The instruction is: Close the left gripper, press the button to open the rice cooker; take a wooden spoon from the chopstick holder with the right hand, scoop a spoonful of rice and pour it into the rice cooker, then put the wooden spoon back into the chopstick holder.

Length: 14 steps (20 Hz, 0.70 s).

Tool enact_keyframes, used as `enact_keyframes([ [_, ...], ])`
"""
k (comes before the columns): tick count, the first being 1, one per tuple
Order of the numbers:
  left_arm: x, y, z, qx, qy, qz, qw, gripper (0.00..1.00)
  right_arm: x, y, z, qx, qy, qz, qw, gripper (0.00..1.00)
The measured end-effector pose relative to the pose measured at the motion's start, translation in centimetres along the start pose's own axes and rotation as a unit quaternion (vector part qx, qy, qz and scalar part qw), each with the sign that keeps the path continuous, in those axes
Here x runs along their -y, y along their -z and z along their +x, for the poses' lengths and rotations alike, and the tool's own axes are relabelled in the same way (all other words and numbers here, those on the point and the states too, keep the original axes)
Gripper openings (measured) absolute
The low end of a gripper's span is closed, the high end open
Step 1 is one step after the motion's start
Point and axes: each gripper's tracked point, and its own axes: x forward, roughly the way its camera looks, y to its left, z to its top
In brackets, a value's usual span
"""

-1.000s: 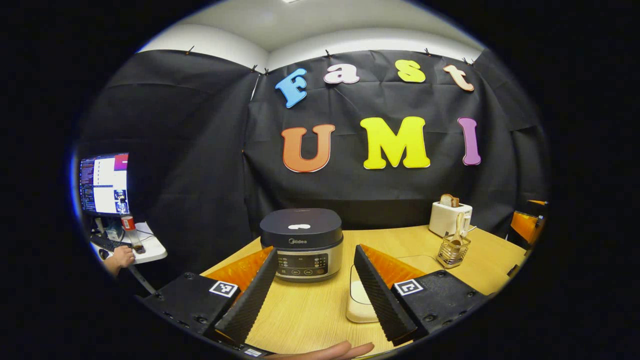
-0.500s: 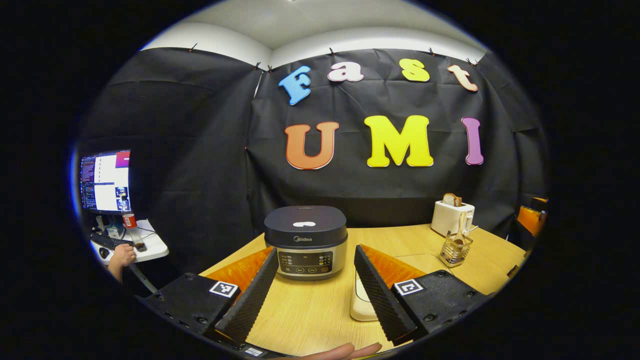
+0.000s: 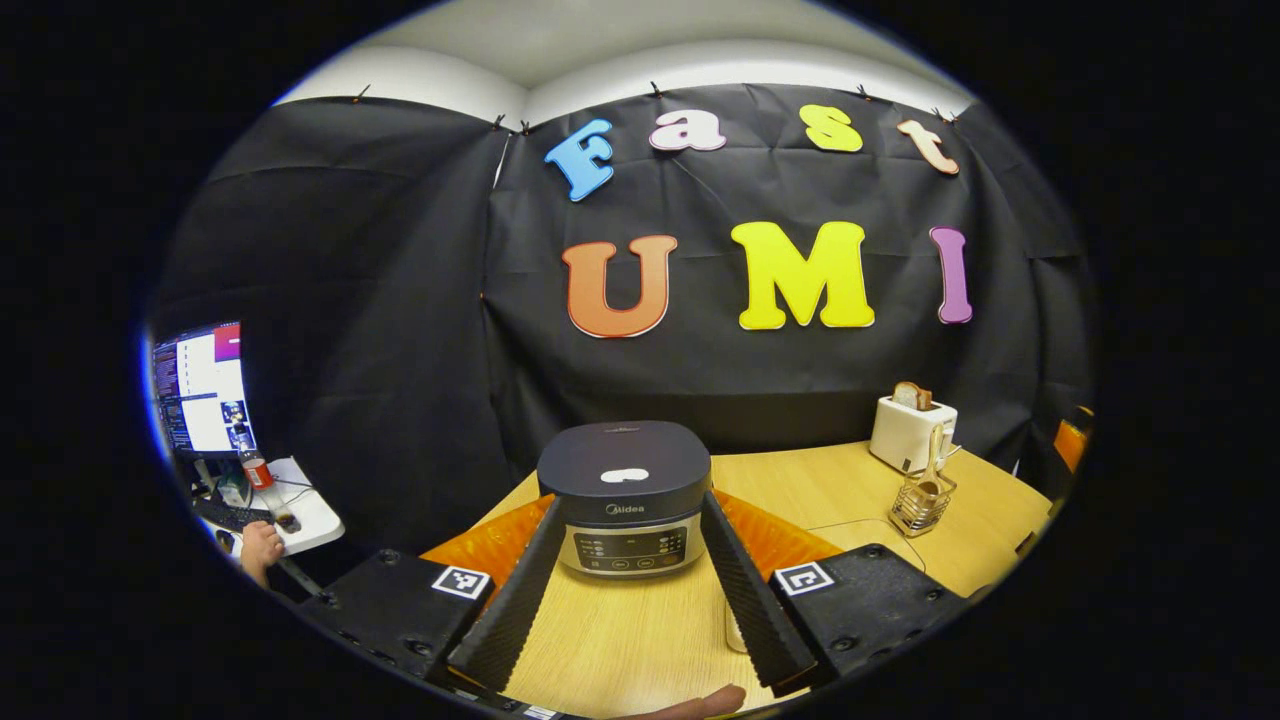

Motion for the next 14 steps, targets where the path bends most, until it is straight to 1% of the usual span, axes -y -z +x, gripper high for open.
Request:
enact_keyframes([
  [1,-0.6,-0.3,1.0,-0.006,-0.007,0.006,1.000,0.84,0.1,-0.2,-0.1,0.000,-0.001,0.003,1.000,0.96],
  [2,-0.9,-0.6,2.1,-0.015,-0.009,0.013,1.000,0.75,0.2,-0.2,-0.2,0.000,-0.002,0.005,1.000,0.96],
  [3,-1.2,-0.9,3.3,-0.020,-0.012,0.018,1.000,0.73,0.4,-0.5,-0.2,0.003,-0.001,0.007,1.000,0.96],
  [4,-1.4,-1.0,4.6,-0.032,-0.015,0.021,0.999,0.66,0.9,-0.9,-0.3,0.009,0.003,0.014,1.000,0.96],
  [6,-1.5,-0.4,7.5,-0.067,-0.008,0.019,0.998,0.36,1.7,-1.9,-0.7,0.026,0.008,0.029,0.999,0.96],
  [7,-1.9,0.0,8.7,-0.080,-0.012,0.018,0.997,0.33,1.9,-2.0,-0.7,0.029,0.009,0.034,0.999,0.96],
  [8,-2.2,0.4,9.9,-0.089,-0.015,0.019,0.996,0.20,2.3,-2.2,-0.8,0.029,0.011,0.038,0.999,0.94],
  [9,-2.2,1.1,11.1,-0.103,-0.014,0.019,0.994,0.13,2.9,-2.2,-0.9,0.030,0.017,0.044,0.998,0.92],
  [10,-2.3,2.1,12.0,-0.120,-0.015,0.017,0.993,0.04,3.7,-2.5,-1.0,0.031,0.026,0.052,0.998,0.94],
  [11,-2.2,3.0,12.7,-0.135,-0.011,0.013,0.991,0.03,4.3,-2.7,-1.1,0.031,0.034,0.062,0.997,0.92],
  [12,-1.8,3.6,13.4,-0.144,-0.005,0.010,0.990,0.03,4.7,-3.0,-1.3,0.034,0.036,0.073,0.996,0.96],
  [14,-1.1,4.2,14.7,-0.156,0.005,0.008,0.988,0.03,5.3,-3.1,-1.5,0.034,0.036,0.087,0.995,0.95],
])
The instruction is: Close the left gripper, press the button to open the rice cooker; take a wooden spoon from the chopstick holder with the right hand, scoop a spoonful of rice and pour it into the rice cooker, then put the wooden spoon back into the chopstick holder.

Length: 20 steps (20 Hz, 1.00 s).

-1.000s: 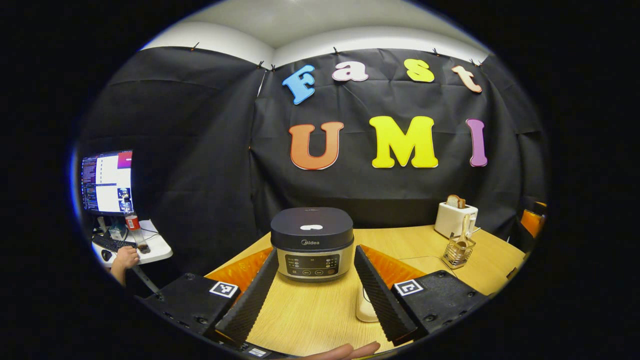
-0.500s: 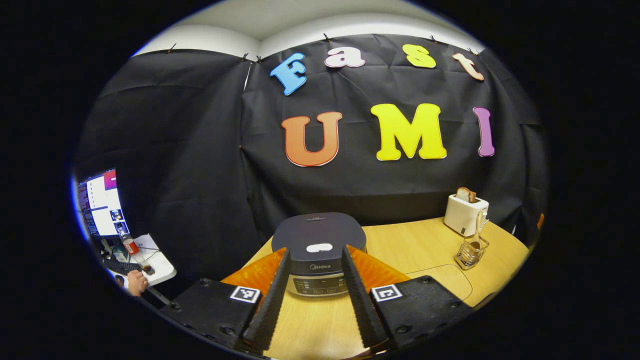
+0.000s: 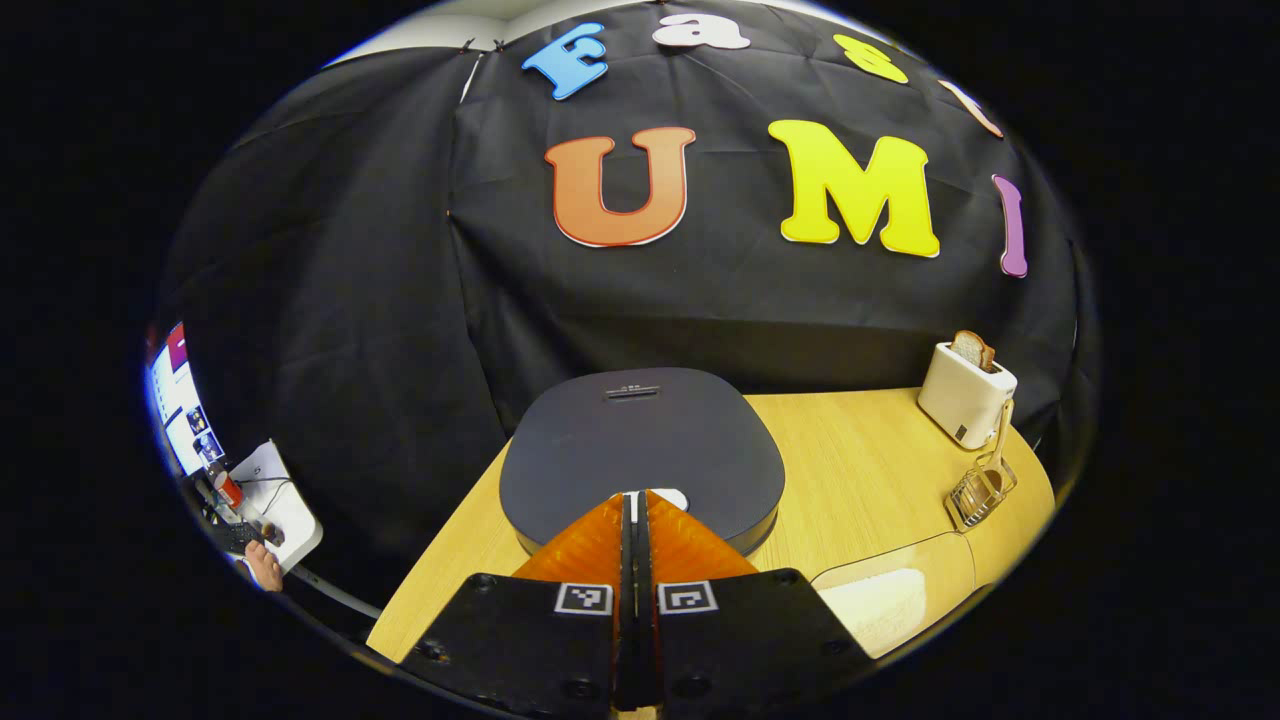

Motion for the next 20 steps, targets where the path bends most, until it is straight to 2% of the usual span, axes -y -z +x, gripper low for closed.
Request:
enact_keyframes([
  [2,0.4,-0.3,1.2,-0.002,0.011,-0.004,1.000,0.03,1.0,0.1,0.1,-0.007,0.007,0.001,1.000,0.95],
  [8,0.1,0.8,3.3,-0.029,-0.006,-0.010,1.000,0.03,2.6,-0.1,0.5,-0.011,0.022,0.008,1.000,0.95],
  [17,0.3,1.0,3.1,-0.042,-0.019,0.008,0.999,0.03,1.7,0.8,0.8,-0.024,0.013,-0.002,1.000,0.95],
  [20,0.4,1.3,3.2,-0.045,-0.015,0.000,0.999,0.03,1.3,1.1,0.7,-0.029,0.009,-0.004,1.000,0.95],
])
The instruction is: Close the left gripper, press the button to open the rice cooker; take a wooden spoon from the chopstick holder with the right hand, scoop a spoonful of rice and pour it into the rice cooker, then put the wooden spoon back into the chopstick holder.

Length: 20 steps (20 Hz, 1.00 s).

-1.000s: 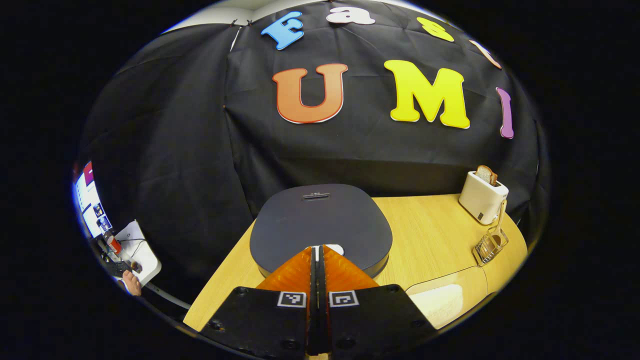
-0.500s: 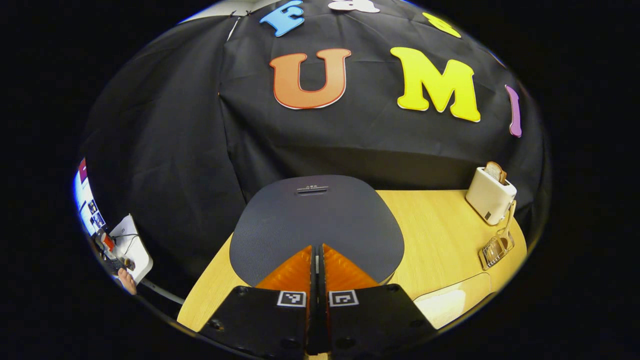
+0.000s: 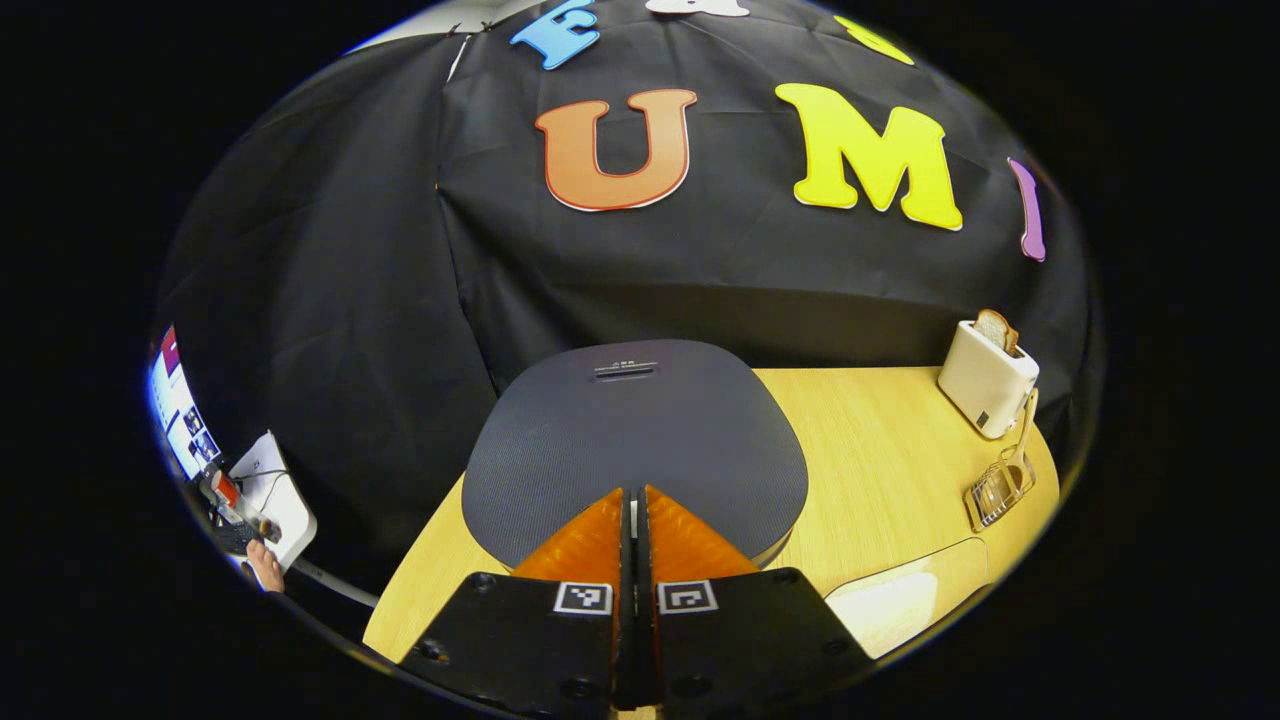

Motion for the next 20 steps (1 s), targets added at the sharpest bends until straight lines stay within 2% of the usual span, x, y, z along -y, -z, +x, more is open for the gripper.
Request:
enact_keyframes([
  [2,0.0,0.1,0.0,-0.003,0.003,-0.001,1.000,0.03,-0.4,0.2,0.0,-0.003,-0.004,0.000,1.000,0.95],
  [5,0.1,0.3,0.8,-0.007,0.007,-0.031,0.999,0.02,-1.1,0.6,0.0,-0.008,-0.010,-0.004,1.000,0.95],
  [11,-0.2,-0.6,-0.3,0.010,-0.002,-0.026,1.000,0.03,-2.3,0.9,-0.4,-0.010,-0.023,-0.024,0.999,0.95],
  [14,-0.5,-3.4,-2.6,0.082,-0.008,-0.021,0.996,0.03,-3.1,1.5,-0.2,-0.015,-0.028,-0.034,0.999,0.95],
  [16,-0.5,-5.8,-4.1,0.128,-0.009,-0.024,0.991,0.20,-3.3,2.1,-0.1,-0.022,-0.027,-0.041,0.999,0.95],
  [17,-0.4,-6.7,-5.0,0.145,-0.014,-0.023,0.989,0.39,-3.6,2.2,0.0,-0.024,-0.028,-0.044,0.998,0.95],
  [18,-0.5,-7.0,-5.9,0.150,-0.020,-0.026,0.988,0.37,-3.7,2.5,0.0,-0.027,-0.030,-0.046,0.998,0.95],
  [19,0.3,-6.6,-6.7,0.143,-0.009,-0.025,0.989,0.45,-4.0,2.7,0.1,-0.032,-0.036,-0.045,0.998,0.95],
  [20,1.0,-6.4,-7.9,0.149,0.004,-0.024,0.989,0.69,-4.7,3.3,0.0,-0.041,-0.048,-0.041,0.997,0.95],
])
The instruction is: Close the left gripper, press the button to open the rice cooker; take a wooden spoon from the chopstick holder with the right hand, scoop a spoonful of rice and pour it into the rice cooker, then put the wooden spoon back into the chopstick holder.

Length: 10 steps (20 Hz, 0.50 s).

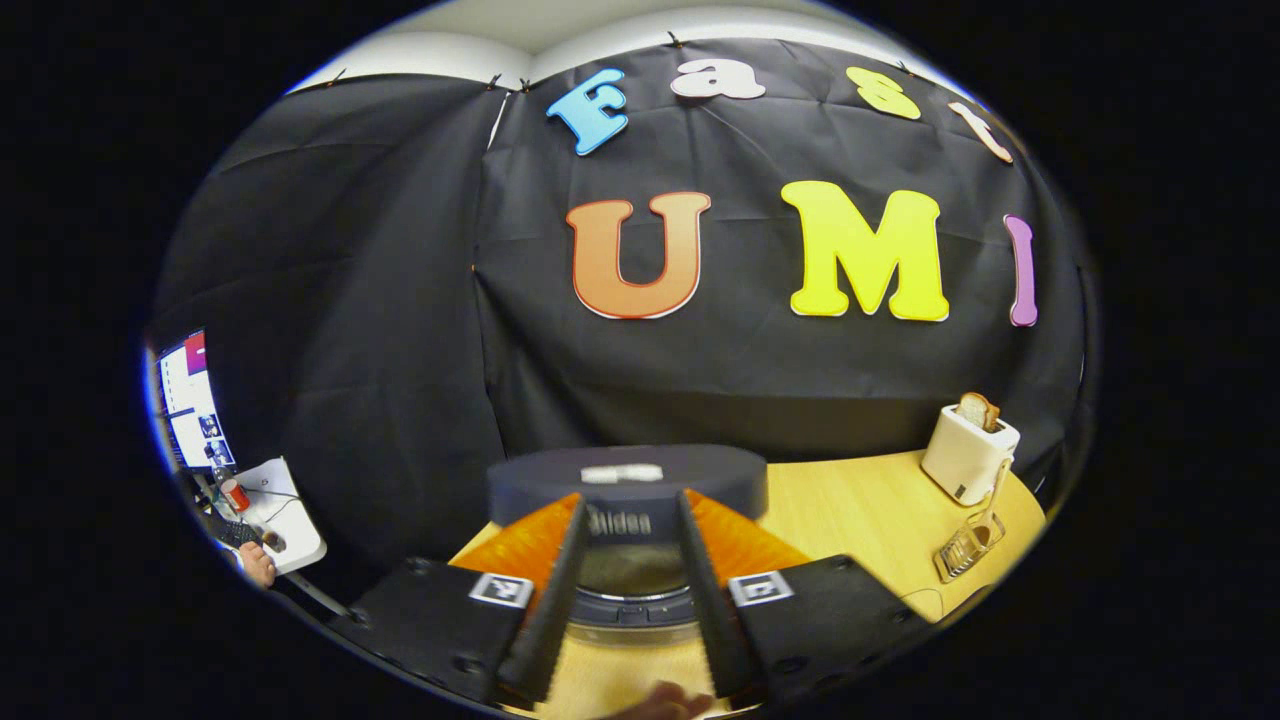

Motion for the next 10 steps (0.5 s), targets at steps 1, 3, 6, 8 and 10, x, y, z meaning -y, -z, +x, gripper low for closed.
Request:
enact_keyframes([
  [1,0.1,-0.3,-0.4,0.011,-0.001,-0.004,1.000,0.92,-0.6,0.3,0.1,-0.007,-0.012,0.006,1.000,0.95],
  [3,-0.7,-0.6,-1.9,0.032,-0.018,-0.011,0.999,1.00,-1.1,0.9,0.3,-0.019,-0.024,0.010,0.999,0.95],
  [6,-0.6,0.2,-4.3,0.051,-0.015,0.001,0.999,1.00,-1.0,1.6,0.7,-0.029,-0.020,0.003,0.999,0.95],
  [8,-0.4,1.8,-5.4,0.047,-0.018,0.013,0.999,1.00,-1.0,2.0,1.0,-0.034,-0.017,-0.001,0.999,0.95],
  [10,0.6,3.5,-6.4,0.041,-0.005,0.010,0.999,1.00,-0.9,2.3,1.6,-0.034,-0.012,0.001,0.999,0.95],
])
